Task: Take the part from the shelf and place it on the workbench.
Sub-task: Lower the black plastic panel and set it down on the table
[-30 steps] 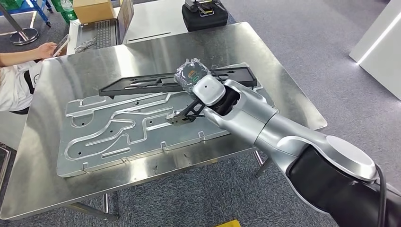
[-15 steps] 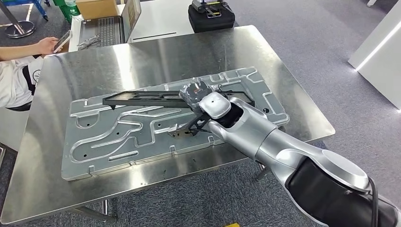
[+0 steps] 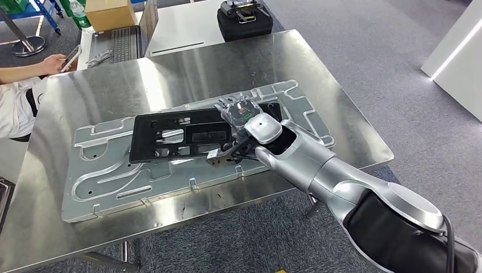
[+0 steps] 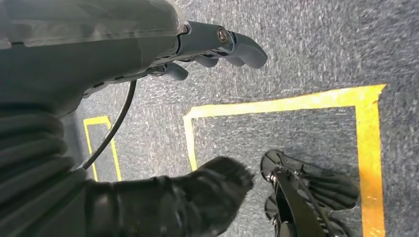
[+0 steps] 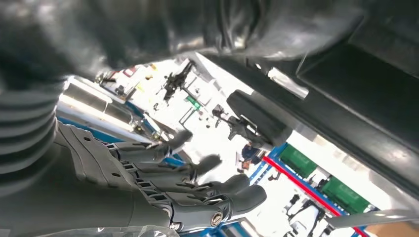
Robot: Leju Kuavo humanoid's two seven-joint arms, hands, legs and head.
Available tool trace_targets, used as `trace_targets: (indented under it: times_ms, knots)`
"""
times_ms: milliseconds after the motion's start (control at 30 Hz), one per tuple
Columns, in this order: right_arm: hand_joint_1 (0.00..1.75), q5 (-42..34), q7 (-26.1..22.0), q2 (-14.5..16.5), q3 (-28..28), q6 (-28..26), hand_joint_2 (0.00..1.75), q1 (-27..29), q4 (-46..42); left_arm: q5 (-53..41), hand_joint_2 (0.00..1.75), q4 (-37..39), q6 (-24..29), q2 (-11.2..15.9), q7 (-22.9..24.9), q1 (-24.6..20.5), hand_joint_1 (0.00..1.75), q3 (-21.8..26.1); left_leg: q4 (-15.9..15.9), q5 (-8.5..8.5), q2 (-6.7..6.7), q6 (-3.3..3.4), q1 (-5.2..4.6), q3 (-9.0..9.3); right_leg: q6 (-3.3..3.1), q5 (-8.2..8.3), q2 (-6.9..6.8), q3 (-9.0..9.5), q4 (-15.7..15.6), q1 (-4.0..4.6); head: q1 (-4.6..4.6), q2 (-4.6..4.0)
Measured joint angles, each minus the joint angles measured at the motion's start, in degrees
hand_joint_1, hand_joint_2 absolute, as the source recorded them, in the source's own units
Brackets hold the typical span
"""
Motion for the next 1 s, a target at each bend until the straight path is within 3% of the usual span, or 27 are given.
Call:
trace_targets:
  times_ms: [33,100,167,300,367,433,467,500,533,600,667,767,800,867,933,967,1000]
  knots:
    - [0.00,0.02,-0.02,0.00,0.00,-0.01,0.00,0.04,0.09,0.00,0.00,-0.01,-0.05,-0.01,-0.12,0.03,0.00,0.00,-2.08,1.61,0.01,0.10,0.00,0.93,0.02,-0.08,0.04,0.04,0.10,0.04,-0.01,0.00]
    - [0.00,0.19,0.00,0.00,-0.01,-0.01,0.00,0.00,0.19,0.00,0.00,-0.02,-0.18,0.02,-0.46,0.04,0.00,0.01,-10.04,5.38,0.01,0.48,-0.08,4.86,0.22,-0.36,0.11,0.11,0.43,0.16,0.00,-0.01]
    - [0.00,0.53,0.07,-0.05,-0.02,0.04,0.00,-0.05,0.26,0.01,0.00,-0.02,-0.34,0.04,-0.66,0.01,0.00,0.02,-15.20,6.99,-0.08,1.01,-0.33,7.45,0.64,-0.52,0.15,0.01,0.79,0.35,0.01,-0.01]
    - [0.00,0.89,0.13,-0.31,-0.05,0.20,0.00,-0.24,0.33,0.01,0.00,0.00,-0.72,-0.03,-0.62,-0.05,0.00,0.04,-16.16,7.58,-0.03,2.04,-0.26,7.67,1.60,-0.93,0.22,-0.30,1.36,0.43,0.05,0.01]
    - [0.00,1.01,0.14,-0.66,-0.08,0.33,0.00,-0.46,0.35,-0.01,0.00,-0.01,-0.91,-0.10,-0.61,-0.07,0.00,0.10,-16.64,8.07,0.16,2.69,0.00,7.53,2.22,-4.12,0.19,-1.78,5.21,0.30,0.15,-0.01]
    - [0.00,1.11,0.13,-1.08,-0.09,0.45,0.00,-0.44,0.40,-0.02,0.00,-0.01,-0.95,-0.11,-0.61,-0.07,0.00,0.23,-16.65,8.42,0.21,3.04,-0.06,7.01,2.79,-8.37,0.11,-4.46,12.43,-0.09,0.21,0.00]
    - [0.00,1.17,0.13,-1.28,-0.09,0.49,0.00,-0.33,0.44,-0.02,0.00,0.00,-0.96,-0.11,-0.61,-0.07,0.00,0.31,-16.57,8.59,0.22,3.11,-0.09,6.69,2.98,-9.50,0.09,-5.39,15.29,-0.26,0.22,-0.01]
    - [0.00,1.24,0.12,-1.44,-0.09,0.52,0.00,-0.23,0.50,-0.04,0.00,0.00,-0.96,-0.11,-0.61,-0.06,0.00,0.38,-16.48,8.77,0.22,3.11,-0.09,6.36,3.10,-9.58,0.08,-5.51,16.39,-0.39,0.22,0.00]
    - [0.00,1.33,0.13,-1.55,-0.09,0.52,0.00,-0.18,0.55,-0.08,0.00,0.00,-0.96,-0.12,-0.60,-0.05,0.00,0.42,-16.38,8.97,0.21,3.03,-0.09,6.03,3.12,-8.64,0.07,-4.53,15.30,-0.49,0.22,0.00]
    - [0.00,1.52,0.13,-1.63,-0.09,0.48,0.00,-0.24,0.59,-0.16,0.00,0.00,-0.94,-0.14,-0.57,-0.05,0.00,0.45,-16.23,9.35,0.21,2.76,-0.09,5.57,2.86,-5.67,0.05,0.02,7.96,-0.52,0.21,0.01]
    - [0.00,1.70,0.13,-1.63,-0.09,0.40,0.00,-0.40,0.60,-0.19,0.00,0.00,-0.90,-0.18,-0.54,-0.08,0.00,0.47,-16.24,9.88,0.19,2.22,-0.14,5.31,2.41,-3.90,0.09,3.62,1.75,-0.16,0.19,0.01]
    - [0.00,1.86,0.13,-1.70,-0.09,0.38,0.00,-0.58,0.71,-0.24,0.00,0.00,-0.85,-0.21,-0.52,-0.08,0.00,0.50,-16.63,10.90,0.14,1.11,-0.16,5.06,1.62,-2.98,0.09,3.81,0.07,0.14,0.20,0.01]
    - [0.00,1.87,0.13,-1.72,-0.09,0.39,0.00,-0.63,0.76,-0.28,0.00,0.00,-0.85,-0.23,-0.52,-0.07,0.00,0.51,-16.51,10.70,0.11,0.80,-0.14,4.80,1.23,-2.54,-0.01,3.60,-0.28,0.00,0.19,0.01]
    - [0.00,1.89,0.07,-1.67,-0.09,0.43,0.00,-0.75,0.85,-0.34,0.00,0.00,-0.86,-0.25,-0.52,-0.07,0.00,0.51,-13.73,7.57,0.07,0.43,-0.10,3.53,0.27,-1.26,-0.20,2.84,-0.87,-0.32,0.16,0.00]
    - [0.00,1.89,0.02,-1.64,-0.09,0.43,0.00,-0.86,1.01,-0.34,0.00,0.00,-0.85,-0.25,-0.52,-0.12,0.00,0.52,-6.78,2.16,0.10,0.18,0.00,1.39,-0.22,-0.19,-0.27,1.56,-0.91,-0.25,0.14,-0.01]
    - [0.00,1.89,0.02,-1.64,-0.09,0.40,0.00,-0.86,1.10,-0.35,0.00,0.00,-0.83,-0.25,-0.52,-0.12,0.00,0.52,-3.21,0.38,0.10,-0.01,0.02,0.57,-0.21,0.28,-0.28,0.83,-0.81,-0.21,0.14,-0.01]
    - [0.00,1.90,0.05,-1.64,-0.09,0.37,0.00,-0.86,1.18,-0.37,0.00,0.00,-0.81,-0.25,-0.52,-0.11,0.00,0.52,-0.92,-0.25,0.10,-0.17,0.03,0.43,-0.15,0.74,-0.29,0.07,-0.64,-0.19,0.14,0.00]
